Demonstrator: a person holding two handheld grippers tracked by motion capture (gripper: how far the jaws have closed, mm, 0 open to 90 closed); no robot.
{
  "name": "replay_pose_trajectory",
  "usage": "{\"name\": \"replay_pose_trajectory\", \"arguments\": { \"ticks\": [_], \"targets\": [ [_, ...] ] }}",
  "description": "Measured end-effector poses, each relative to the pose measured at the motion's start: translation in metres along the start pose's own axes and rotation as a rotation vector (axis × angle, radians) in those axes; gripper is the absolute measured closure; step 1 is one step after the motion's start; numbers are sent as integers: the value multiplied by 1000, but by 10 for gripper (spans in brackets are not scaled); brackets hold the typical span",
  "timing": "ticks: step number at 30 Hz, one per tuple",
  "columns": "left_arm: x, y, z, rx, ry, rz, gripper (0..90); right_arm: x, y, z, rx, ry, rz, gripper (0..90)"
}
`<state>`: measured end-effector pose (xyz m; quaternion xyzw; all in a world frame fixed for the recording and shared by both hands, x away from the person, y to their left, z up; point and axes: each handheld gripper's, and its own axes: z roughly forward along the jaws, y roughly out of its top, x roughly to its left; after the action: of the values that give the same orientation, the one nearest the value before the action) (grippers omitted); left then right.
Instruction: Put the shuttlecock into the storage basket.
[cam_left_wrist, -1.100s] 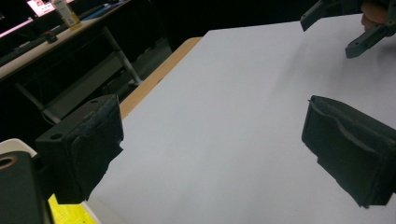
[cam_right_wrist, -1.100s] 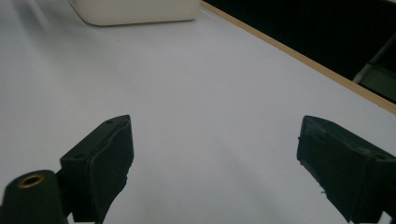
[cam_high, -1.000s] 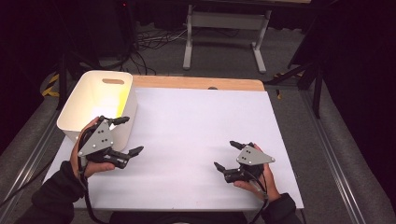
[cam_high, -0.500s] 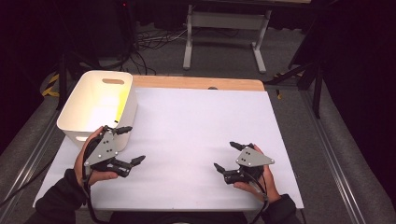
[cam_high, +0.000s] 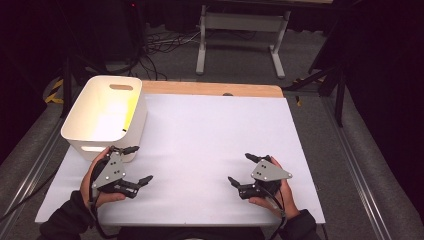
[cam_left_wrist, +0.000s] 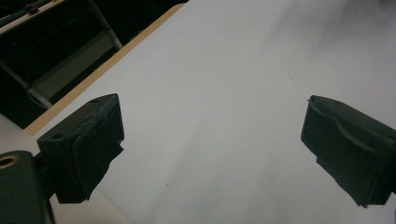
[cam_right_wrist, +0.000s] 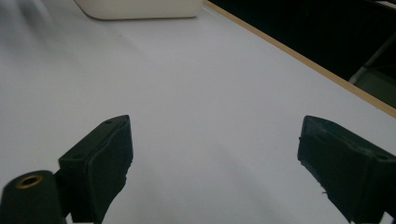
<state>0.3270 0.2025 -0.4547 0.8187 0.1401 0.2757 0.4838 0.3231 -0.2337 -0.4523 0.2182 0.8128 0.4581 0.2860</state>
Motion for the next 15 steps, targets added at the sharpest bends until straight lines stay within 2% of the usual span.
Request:
{"name": "replay_pose_trajectory", "arguments": {
  "ticks": [5,7,9,15],
  "targets": [
    [-1,-14,-5,-22,-1,-50,66,3,-1,0,1,-7,-6,116],
    [-2,-20,-7,-27,15,-65,65,4,-1,-1,1,-10,-7,116],
    [-2,-28,-11,-39,16,-111,63,5,-2,-1,2,-14,-2,116],
    [-1,-46,-19,-17,44,-158,56,9,-6,-3,2,-11,1,114]
  ]
}}
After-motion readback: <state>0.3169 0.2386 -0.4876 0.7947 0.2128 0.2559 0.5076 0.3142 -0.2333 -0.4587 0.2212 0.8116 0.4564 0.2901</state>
